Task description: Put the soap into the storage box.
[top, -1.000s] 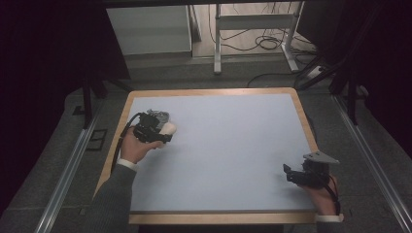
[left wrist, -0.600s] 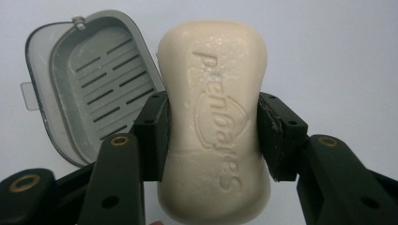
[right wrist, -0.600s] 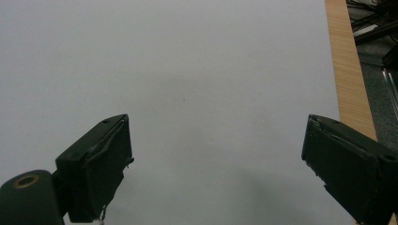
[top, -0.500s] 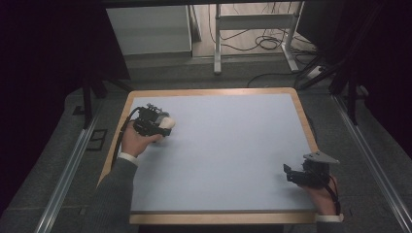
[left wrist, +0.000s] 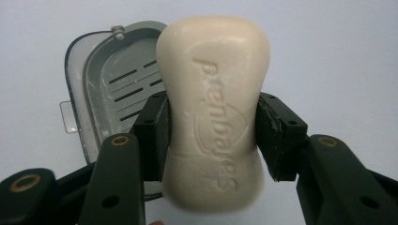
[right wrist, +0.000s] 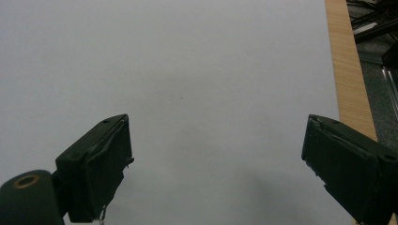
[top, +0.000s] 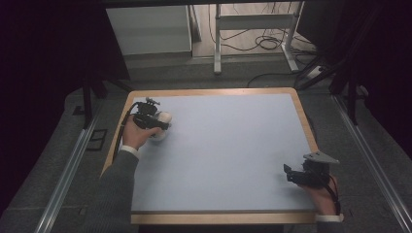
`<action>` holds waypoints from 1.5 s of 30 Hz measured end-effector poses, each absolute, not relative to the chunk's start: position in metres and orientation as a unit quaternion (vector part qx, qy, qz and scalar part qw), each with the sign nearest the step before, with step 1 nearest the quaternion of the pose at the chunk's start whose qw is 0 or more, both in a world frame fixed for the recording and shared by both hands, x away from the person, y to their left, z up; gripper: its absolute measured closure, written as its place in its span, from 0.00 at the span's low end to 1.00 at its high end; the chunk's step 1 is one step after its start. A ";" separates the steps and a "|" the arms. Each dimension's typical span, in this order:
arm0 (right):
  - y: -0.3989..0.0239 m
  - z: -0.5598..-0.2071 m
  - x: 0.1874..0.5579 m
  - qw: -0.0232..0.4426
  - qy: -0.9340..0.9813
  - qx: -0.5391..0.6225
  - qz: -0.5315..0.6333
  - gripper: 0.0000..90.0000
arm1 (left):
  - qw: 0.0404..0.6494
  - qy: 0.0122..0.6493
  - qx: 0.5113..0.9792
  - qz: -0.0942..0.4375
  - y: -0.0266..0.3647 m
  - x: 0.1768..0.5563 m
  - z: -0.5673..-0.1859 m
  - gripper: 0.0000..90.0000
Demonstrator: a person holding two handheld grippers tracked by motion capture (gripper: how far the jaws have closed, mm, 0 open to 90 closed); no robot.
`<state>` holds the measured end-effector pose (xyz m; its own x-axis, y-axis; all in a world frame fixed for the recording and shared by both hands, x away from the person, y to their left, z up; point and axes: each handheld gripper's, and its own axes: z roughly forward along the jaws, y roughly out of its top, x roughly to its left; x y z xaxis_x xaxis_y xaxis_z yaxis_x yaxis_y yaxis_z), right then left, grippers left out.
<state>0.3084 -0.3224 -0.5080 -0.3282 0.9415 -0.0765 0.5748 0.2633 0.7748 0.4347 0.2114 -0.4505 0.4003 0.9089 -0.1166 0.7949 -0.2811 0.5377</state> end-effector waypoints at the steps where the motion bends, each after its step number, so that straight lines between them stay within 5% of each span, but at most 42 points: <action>1: -0.323 -0.508 0.308 0.278 0.745 0.509 0.329 0.09 | 0.269 0.543 0.789 0.100 0.214 0.438 -0.453 0.55; 17: -0.322 -0.508 0.308 0.278 0.746 0.508 0.330 0.09 | 0.252 0.575 0.770 0.110 0.222 0.451 -0.468 0.55; 26: -0.323 -0.508 0.308 0.278 0.744 0.509 0.330 0.09 | 0.281 0.565 0.769 0.104 0.221 0.444 -0.463 0.42; 45: -0.322 -0.507 0.307 0.280 0.745 0.507 0.331 0.09 | 0.359 0.487 0.788 0.114 0.213 0.385 -0.443 0.33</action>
